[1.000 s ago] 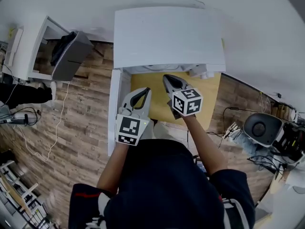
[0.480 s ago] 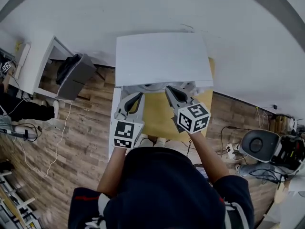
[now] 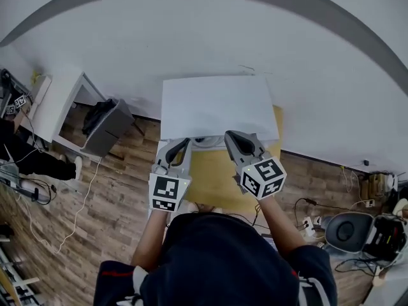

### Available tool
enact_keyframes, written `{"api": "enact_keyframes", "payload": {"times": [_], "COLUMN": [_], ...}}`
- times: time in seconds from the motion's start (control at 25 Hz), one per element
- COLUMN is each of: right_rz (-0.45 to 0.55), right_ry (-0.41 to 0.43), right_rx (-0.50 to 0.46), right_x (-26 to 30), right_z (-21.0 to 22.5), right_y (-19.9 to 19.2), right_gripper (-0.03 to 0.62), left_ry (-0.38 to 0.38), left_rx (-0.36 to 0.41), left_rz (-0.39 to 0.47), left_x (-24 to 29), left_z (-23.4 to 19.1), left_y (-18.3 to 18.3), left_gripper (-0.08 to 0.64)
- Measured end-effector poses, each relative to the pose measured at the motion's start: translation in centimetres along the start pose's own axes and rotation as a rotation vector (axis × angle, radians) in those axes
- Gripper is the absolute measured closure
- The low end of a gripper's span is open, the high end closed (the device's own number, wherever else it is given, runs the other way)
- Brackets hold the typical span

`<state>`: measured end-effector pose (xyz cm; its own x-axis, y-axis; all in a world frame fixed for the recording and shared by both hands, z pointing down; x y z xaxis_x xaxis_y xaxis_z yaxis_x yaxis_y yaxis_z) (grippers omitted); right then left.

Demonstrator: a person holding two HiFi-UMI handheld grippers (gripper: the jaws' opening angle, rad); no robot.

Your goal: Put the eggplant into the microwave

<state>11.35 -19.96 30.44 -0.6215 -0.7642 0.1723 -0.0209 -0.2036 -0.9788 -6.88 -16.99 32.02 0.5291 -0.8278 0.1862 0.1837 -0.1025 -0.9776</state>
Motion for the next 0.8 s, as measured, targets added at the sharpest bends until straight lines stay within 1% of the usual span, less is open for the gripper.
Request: {"api": "enact_keyframes", "payload": {"times": [0.32, 0.56, 0.8], "right_rz": [0.061, 0.077, 0.091], "right_ry": [-0.02, -0.026, -0.024], "right_rx": [0.003, -0.006, 0.008], "right_x": [-0.9, -1.1, -1.3], "right_z": [-0.5, 0.1, -0.3], "right_y": [1.0, 1.2, 1.4], "right_gripper": [0.581, 0.581, 0.581], "left_ry": [0.015, 0.017, 0.023], "left_rx": [0.025, 0.041, 0.053], "left_rz": [0.046, 0.054, 0.058], "left_x": [-1.3, -0.5, -1.1], "left_z": [0.1, 0.4, 0.4], "left_y": [1.8, 2.5, 2.8], "left_gripper": [0.545, 0.545, 0.545]}}
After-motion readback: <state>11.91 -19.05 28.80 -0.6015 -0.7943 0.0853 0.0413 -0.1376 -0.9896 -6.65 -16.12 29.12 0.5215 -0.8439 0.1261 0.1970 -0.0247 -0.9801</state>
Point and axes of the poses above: the fingertips, and each gripper's own axes: x forward along the fingers, z to its right, y out of its top, the point moved 7 cm from there along -x, backward along the fingers, and after that the axes turned 4 degrees about -y, right-handed, at the moved point
